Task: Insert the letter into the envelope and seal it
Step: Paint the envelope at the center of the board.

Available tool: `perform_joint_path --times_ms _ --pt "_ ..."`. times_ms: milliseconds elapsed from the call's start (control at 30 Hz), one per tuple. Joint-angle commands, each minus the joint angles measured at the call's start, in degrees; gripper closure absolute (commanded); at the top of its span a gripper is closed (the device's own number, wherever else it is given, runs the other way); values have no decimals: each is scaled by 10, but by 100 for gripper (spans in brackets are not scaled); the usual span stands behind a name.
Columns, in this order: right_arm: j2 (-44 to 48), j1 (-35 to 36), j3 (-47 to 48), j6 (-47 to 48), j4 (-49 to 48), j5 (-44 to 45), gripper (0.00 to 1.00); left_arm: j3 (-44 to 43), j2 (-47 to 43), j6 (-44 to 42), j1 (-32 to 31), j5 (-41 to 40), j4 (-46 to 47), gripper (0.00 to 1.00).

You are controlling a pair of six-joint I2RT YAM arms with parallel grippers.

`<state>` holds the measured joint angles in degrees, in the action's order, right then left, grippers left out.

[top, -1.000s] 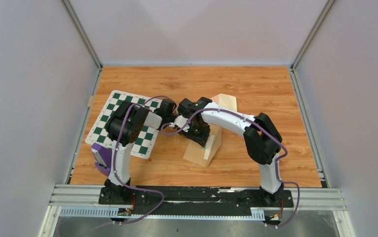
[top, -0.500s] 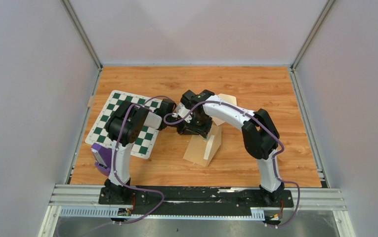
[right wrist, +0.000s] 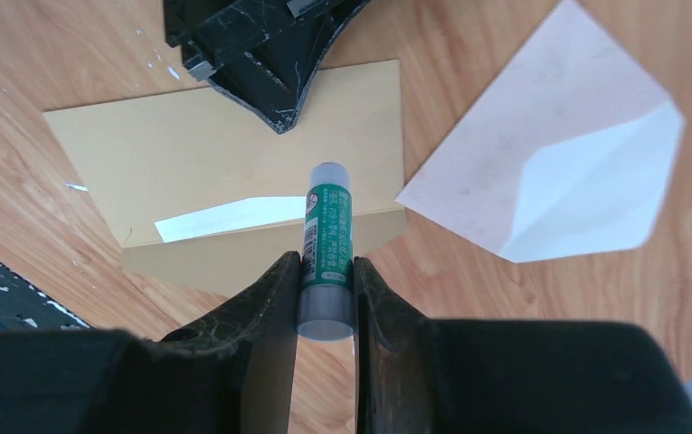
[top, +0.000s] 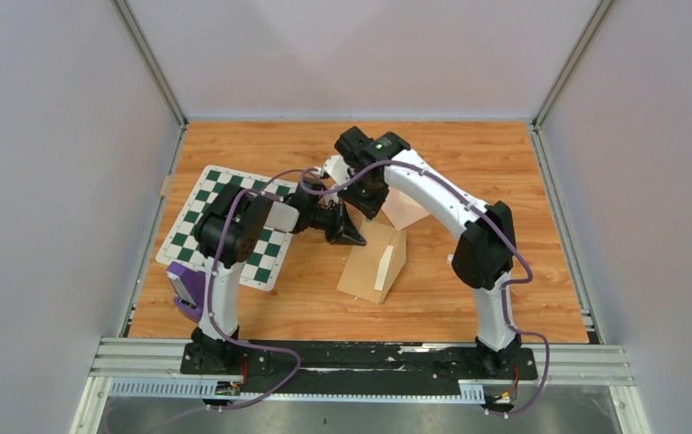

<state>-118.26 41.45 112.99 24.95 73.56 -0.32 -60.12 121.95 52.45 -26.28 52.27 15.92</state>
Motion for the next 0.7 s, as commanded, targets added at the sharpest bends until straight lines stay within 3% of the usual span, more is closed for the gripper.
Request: perform_joint_path --times_ms 0,200,400,667 --pt "80 -30 39 -14 51 -6 100 -44 -12 -88 -3 -31 -67 100" --pt "139 -157 -22 -26 42 -10 100 -138 -60 -245 1 -6 -211 97" --pt "170 -286 -13 -12 71 -81 100 -174 -143 -307 4 -58 -269 88" --pt "275 -329 -169 75 65 -254 100 -225 -173 -361 -3 -125 -378 91"
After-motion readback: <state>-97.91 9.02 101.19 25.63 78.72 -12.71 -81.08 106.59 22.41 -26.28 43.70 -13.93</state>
